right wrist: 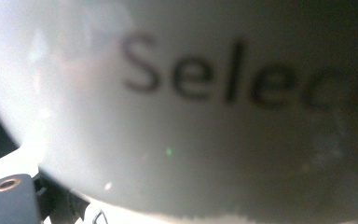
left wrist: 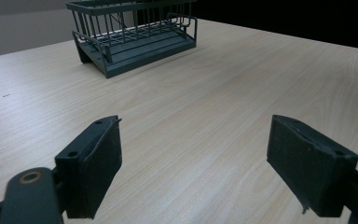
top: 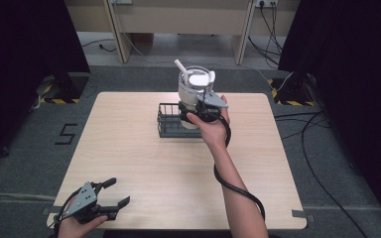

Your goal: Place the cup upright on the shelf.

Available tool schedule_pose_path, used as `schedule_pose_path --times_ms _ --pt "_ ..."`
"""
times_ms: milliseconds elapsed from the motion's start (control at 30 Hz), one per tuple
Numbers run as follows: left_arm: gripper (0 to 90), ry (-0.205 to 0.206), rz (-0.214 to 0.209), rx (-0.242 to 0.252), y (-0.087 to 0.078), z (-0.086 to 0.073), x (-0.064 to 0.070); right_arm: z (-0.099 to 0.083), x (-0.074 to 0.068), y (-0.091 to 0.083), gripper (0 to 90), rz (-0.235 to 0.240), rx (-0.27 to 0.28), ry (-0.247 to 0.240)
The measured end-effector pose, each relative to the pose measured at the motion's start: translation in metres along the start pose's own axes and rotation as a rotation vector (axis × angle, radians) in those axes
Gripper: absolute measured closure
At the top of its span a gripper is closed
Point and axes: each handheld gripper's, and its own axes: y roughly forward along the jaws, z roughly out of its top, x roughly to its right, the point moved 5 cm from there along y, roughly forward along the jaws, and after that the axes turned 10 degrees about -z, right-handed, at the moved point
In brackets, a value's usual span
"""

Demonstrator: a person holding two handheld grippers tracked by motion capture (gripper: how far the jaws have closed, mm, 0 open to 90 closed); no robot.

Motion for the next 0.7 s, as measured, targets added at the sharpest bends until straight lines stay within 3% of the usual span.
schedule_pose_path --times_ms 700 --pt "17.1 -0.005 0.002 0.004 -0.001 0.000 -0.001 0.008 0.007 0.032 10.6 -0.047 -0.019 0.015"
